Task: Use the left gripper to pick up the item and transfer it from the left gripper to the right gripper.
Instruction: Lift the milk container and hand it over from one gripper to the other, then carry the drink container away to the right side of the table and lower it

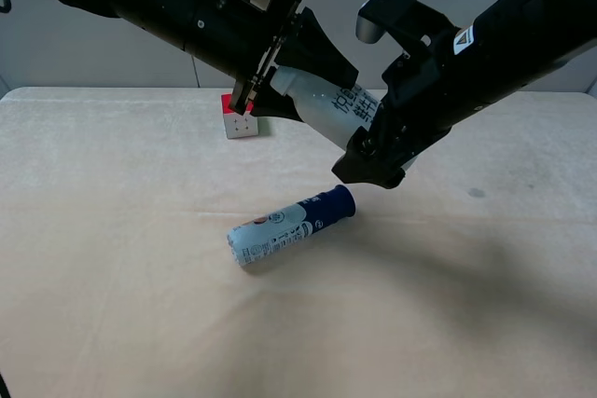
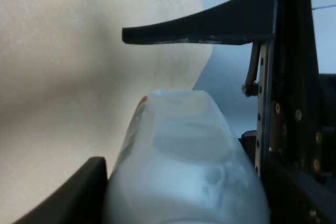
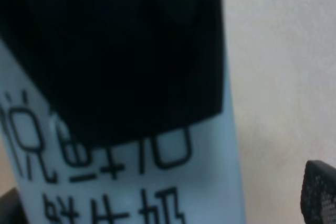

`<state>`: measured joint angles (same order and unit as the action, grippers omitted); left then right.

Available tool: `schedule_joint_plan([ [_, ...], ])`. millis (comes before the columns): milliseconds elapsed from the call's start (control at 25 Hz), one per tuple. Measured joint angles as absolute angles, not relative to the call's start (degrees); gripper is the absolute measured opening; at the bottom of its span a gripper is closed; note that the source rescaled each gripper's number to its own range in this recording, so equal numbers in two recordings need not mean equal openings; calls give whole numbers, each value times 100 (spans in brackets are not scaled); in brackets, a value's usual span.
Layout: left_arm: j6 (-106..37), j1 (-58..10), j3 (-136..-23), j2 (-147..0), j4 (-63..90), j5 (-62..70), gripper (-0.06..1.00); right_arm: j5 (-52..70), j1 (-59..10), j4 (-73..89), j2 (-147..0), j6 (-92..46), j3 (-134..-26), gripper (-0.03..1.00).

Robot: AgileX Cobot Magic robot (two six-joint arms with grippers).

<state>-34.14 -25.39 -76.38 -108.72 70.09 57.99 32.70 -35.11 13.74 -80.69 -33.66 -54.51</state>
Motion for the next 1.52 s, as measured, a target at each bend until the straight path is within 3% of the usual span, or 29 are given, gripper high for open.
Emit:
schedule_joint_plan([
  [80,-3414,-2539,-7638,-10872,7009,5799,5,3270,-3511,1380,-8069,-3366,-5451,100],
  [120,-3414,-2539,-7638,-10872,7009,5799,5,3270,-3511,1380,-8069,-3366,-5451,90],
  [160,-3414,-2539,-7638,-10872,7009,5799,5,3280,-3511,1380,-8069,-3366,-5451,66],
  [200,-3414,-2539,-7638,-10872,7025,5789,5,3338,-3511,1401,-8069,-3395,-5451,15],
  [240,-3420,-2539,-7644,-10872,7093,5733,5,3392,-3532,1427,-8069,-3437,-5451,0],
  [280,-3415,-2539,-7644,-10872,7093,5757,5,3392,-3539,1416,-8073,-3479,-5451,8],
  [320,-3415,-2539,-7644,-10872,7093,5747,5,3392,-3543,1416,-8076,-3486,-5451,1],
  [800,-3316,-2539,-7644,-10872,7093,5730,5,3392,-3545,1405,-8080,-3494,-5451,2],
  [840,-3302,-2539,-7644,-10872,7102,5738,14,3392,-3545,1405,-8080,-3494,-5451,2],
  [960,-3272,-2539,-7644,-10854,7185,5795,66,3467,-3545,1370,-8099,-3494,-5451,2],
  [1040,-3268,-2539,-7649,-10854,7219,5800,86,3503,-3545,1370,-8107,-3494,-5451,2],
  [1160,-3268,-2539,-7649,-10854,7208,5800,96,3511,-3545,1370,-8107,-3494,-5451,2],
  [1520,-3268,-2410,-7649,-10854,7206,5901,100,3506,-3545,1370,-8107,-3494,-5451,2],
])
